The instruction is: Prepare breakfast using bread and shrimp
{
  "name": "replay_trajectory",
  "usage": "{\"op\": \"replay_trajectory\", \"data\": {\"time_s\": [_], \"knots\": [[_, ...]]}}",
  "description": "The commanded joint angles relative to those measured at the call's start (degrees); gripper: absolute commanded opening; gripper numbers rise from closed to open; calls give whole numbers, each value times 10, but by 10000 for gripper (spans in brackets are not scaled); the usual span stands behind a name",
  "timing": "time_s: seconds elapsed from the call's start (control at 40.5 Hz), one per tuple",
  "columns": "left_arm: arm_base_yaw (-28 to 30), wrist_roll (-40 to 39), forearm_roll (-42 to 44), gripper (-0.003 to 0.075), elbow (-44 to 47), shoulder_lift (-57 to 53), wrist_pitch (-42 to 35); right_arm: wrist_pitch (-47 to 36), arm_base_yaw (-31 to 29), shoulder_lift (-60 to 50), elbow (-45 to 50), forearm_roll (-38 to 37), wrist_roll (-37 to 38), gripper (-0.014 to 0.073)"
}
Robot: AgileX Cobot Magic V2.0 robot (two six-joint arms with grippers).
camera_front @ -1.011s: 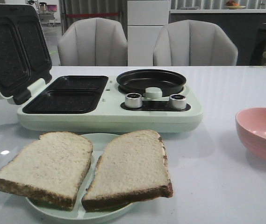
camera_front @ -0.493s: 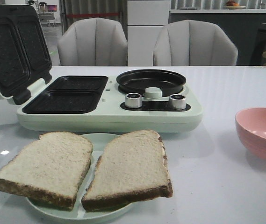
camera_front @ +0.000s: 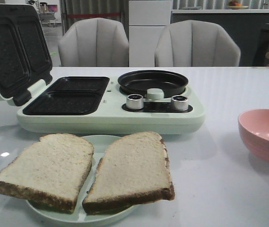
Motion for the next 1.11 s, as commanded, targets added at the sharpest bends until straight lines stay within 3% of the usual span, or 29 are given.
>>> {"op": "replay_trajectory", "data": {"time_s": [0.0,0.074,0.173,0.296,0.37,0.419,0.543,0.74,1.085], "knots": [[-1,-2,-12,101,-9,25,-48,-34,-1,35,-19,-1,-2,87],[-1,-2,-12,102,-8,36,-52,-29,-1,55,-19,1,-2,108],[-1,-2,-14,147,-8,45,-61,-29,-1,80,-19,9,-2,242],[-1,-2,-15,384,-8,46,-65,-38,-1,100,-19,11,-2,453],[-1,-2,-23,526,-8,46,-65,-45,-1,109,-19,11,-2,514],[-3,-2,-29,566,-8,50,-66,-50,-1,113,-19,11,-2,527],[-39,34,-29,558,-8,62,-70,-50,-1,122,-19,12,-2,526],[-166,129,-12,509,-8,101,-75,-49,-1,122,-19,12,-2,526],[-399,133,205,457,-5,254,-52,-49,-1,122,-19,12,-2,526]]}}
